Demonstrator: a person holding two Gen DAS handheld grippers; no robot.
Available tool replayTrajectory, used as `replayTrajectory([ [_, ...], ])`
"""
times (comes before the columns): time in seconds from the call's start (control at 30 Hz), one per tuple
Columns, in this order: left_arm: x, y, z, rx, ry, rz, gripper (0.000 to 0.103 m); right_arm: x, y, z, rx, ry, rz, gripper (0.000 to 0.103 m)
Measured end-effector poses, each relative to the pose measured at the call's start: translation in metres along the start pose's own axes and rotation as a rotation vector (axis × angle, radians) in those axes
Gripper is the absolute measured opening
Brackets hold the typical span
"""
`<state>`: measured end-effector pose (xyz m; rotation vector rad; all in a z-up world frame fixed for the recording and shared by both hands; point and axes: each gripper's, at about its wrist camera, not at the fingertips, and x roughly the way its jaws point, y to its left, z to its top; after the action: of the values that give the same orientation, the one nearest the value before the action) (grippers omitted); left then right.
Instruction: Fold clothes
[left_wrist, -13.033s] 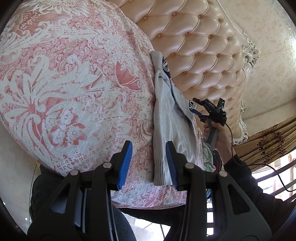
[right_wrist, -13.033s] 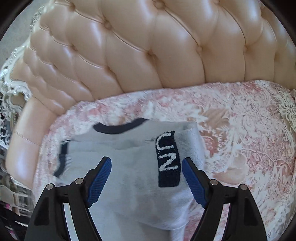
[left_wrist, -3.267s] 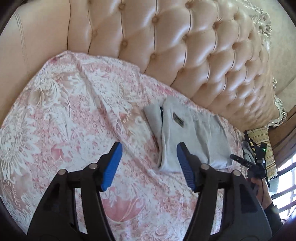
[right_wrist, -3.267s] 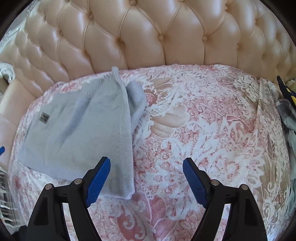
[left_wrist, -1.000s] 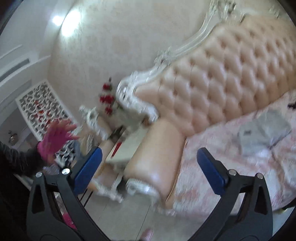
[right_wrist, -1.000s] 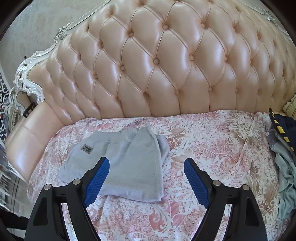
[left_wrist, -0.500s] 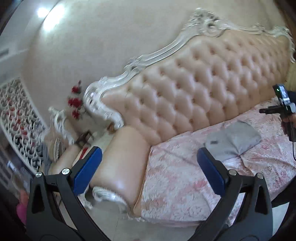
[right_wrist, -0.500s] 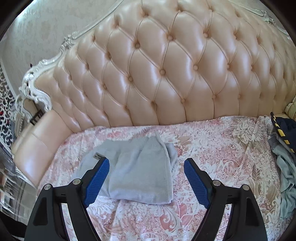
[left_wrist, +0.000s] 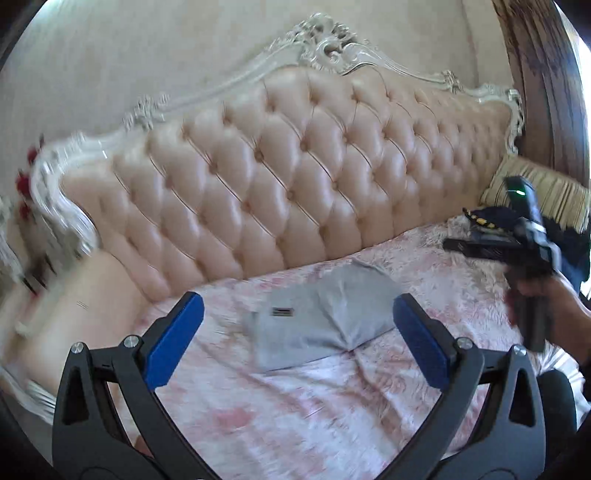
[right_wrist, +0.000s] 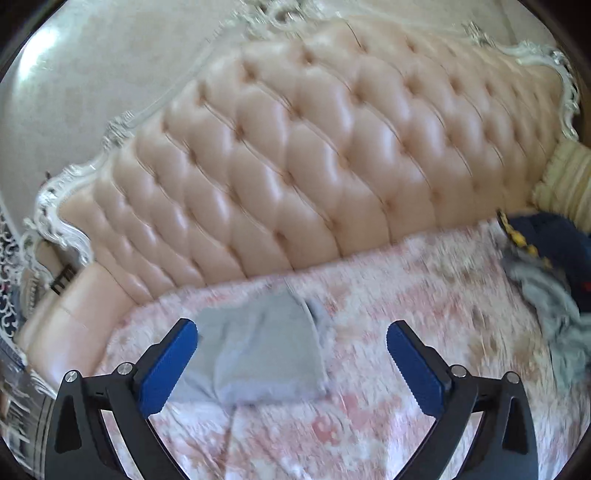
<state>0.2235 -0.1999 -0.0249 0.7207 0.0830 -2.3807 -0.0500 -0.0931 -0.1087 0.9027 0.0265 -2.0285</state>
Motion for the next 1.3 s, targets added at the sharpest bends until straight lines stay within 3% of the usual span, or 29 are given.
replayTrajectory([
  [0.13, 0.103, 0.015, -0.059, -0.001, 0.129, 0.058, 0.103, 0.009, -0.008, -0.027, -0.048, 0.025, -0.067, 0.103],
  [0.2, 0.157, 0.036, -0.09, -0.068, 0.221, 0.08, 0.103, 0.02, -0.018, -0.038, -0.024, 0.05, -0.107, 0.103],
  [0.27, 0.195, 0.06, -0.112, -0.144, 0.228, 0.115, 0.103, 0.028, -0.028, -0.049, 0.006, 0.08, -0.137, 0.103],
  [0.37, 0.24, 0.091, -0.139, -0.283, 0.303, 0.15, 0.103, 0.029, -0.037, -0.06, 0.011, 0.104, -0.162, 0.103],
  [0.43, 0.264, 0.101, -0.154, -0.332, 0.409, 0.111, 0.103, 0.028, -0.041, -0.061, 0.003, 0.114, -0.171, 0.103],
  [1.3, 0.267, 0.095, -0.154, -0.34, 0.434, 0.103, 0.103, -0.01, -0.039, -0.039, 0.048, 0.031, -0.093, 0.103],
])
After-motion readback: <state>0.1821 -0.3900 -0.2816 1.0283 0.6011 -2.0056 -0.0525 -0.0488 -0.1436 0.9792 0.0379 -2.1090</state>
